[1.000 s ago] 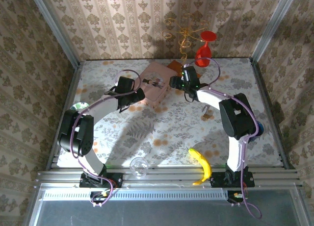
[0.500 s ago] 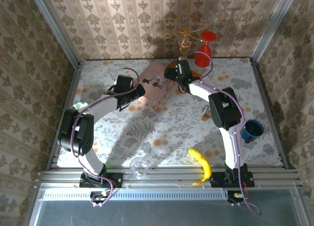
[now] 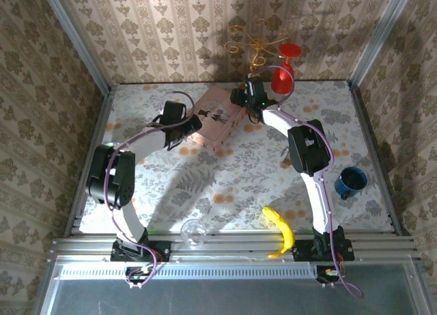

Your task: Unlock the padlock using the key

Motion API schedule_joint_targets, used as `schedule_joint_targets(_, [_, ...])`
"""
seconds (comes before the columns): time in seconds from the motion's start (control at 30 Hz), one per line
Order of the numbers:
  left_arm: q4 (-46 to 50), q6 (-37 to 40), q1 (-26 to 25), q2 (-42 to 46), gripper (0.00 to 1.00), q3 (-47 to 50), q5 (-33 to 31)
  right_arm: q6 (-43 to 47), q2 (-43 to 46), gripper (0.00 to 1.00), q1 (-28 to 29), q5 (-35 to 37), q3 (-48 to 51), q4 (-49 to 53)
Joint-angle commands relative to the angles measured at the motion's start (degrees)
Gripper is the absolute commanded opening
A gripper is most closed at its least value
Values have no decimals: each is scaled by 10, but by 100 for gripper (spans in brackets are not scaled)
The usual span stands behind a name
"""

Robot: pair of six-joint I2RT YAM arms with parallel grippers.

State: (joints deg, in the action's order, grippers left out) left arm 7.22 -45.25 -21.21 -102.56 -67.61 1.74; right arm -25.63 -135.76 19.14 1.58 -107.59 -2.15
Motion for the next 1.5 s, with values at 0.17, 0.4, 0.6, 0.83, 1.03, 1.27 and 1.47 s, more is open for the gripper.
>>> schedule_joint_targets(0.17, [18,9,37,-50,80,-53,4,28,-2,42,1,-63,15,71])
schedule_joint_targets(0.4, [10,15,48,-67,72,-68,26,29,60,32,17,-74,116,31])
schedule_joint_targets(0.6, [-1,28,48,-80,67,-78,53,3,133,25,48,-72,219,-8])
schedule_joint_targets(0.83, [-29,33,28,-93,57,-76,97,-48,238,23,87,-33,361,-28])
schedule_joint_targets(1.03, [-48,20,4,-111,57,-78,134,-97,351,23,102,22,497,-22])
schedule_joint_targets(1.27, [-47,10,4,-88,72,-55,123,-94,432,42,98,97,551,30])
schedule_joint_targets(1.47, [-29,27,52,35,100,14,80,-48,521,71,82,163,539,108])
